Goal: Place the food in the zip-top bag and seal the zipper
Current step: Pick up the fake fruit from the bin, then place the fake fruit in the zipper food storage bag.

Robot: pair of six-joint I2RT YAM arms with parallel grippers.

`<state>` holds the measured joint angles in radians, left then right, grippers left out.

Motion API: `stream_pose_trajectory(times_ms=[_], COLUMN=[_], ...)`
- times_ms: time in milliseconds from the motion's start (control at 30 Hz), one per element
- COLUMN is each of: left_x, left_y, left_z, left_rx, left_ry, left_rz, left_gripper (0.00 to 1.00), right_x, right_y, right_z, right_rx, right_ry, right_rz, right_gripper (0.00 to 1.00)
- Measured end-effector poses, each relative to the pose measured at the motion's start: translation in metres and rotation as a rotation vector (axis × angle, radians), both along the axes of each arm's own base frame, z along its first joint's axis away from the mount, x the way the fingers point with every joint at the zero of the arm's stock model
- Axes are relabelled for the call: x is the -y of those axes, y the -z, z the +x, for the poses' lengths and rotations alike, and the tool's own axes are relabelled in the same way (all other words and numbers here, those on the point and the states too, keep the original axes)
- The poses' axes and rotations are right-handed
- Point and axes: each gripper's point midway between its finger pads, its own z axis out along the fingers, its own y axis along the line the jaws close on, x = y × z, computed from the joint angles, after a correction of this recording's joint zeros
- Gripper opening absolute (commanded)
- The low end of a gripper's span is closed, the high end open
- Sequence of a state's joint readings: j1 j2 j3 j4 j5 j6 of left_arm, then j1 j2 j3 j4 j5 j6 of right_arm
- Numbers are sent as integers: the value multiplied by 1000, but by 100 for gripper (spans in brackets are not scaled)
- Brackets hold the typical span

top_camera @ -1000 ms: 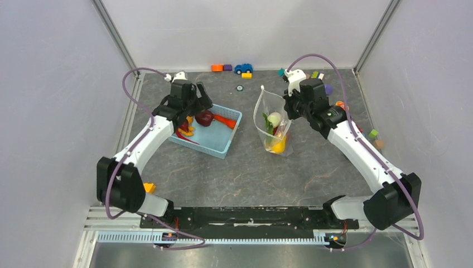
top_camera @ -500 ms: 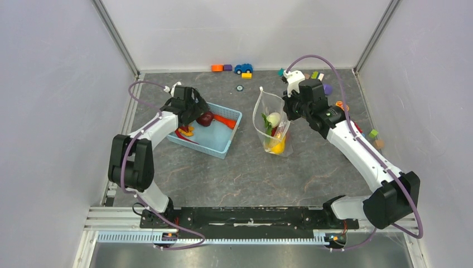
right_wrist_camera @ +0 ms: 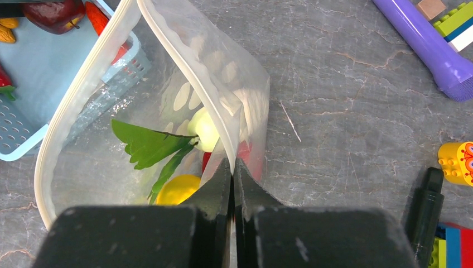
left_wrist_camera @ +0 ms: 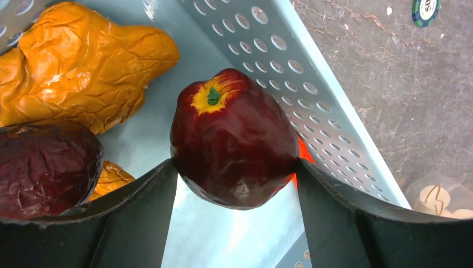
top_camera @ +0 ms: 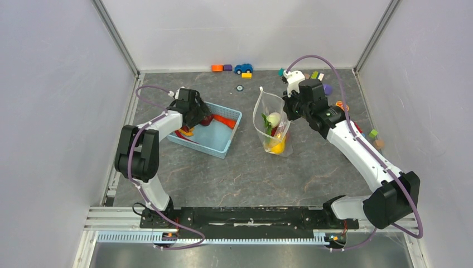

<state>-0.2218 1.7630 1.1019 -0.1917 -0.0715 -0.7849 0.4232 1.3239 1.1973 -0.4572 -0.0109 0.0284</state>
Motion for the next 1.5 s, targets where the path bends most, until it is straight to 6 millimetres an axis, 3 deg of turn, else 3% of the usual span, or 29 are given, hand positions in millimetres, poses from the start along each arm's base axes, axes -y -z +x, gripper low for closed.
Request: stream_pose_trajectory(times_ms=[467, 633, 767, 900, 1033, 1233, 1367, 1500], left_x=[0, -3, 4, 28, 56, 115, 164, 201], left_y=[-7, -35, -80, -124, -151, -192, -226, -246], left_z=[2, -10, -17, -29, -40, -61, -85, -113], left_rx=[16, 71, 178, 289, 361, 478, 583, 667], left_ry=[-2, -7, 6, 75, 179, 418, 619, 789], left_rz=[-6, -8, -15, -24, -27, -76, -120, -139], left_gripper=[31, 26, 23, 19, 19, 18, 20, 21], right_x=[0, -1, -4, -7, -8, -10, -10, -11], right_y=[0, 0, 1, 3, 7, 4, -1, -7], right_z=[0, -1, -2, -3, -6, -8, -10, -13], right_rx=[-1, -3, -7, -13, -21, -16, -4, 6], right_ry=[0, -7, -19, -33, -39, -50, -56, -62], right_rz=[0, 5, 14, 25, 33, 44, 55, 71], right_gripper=[3, 3, 3, 3, 3, 3, 3, 3])
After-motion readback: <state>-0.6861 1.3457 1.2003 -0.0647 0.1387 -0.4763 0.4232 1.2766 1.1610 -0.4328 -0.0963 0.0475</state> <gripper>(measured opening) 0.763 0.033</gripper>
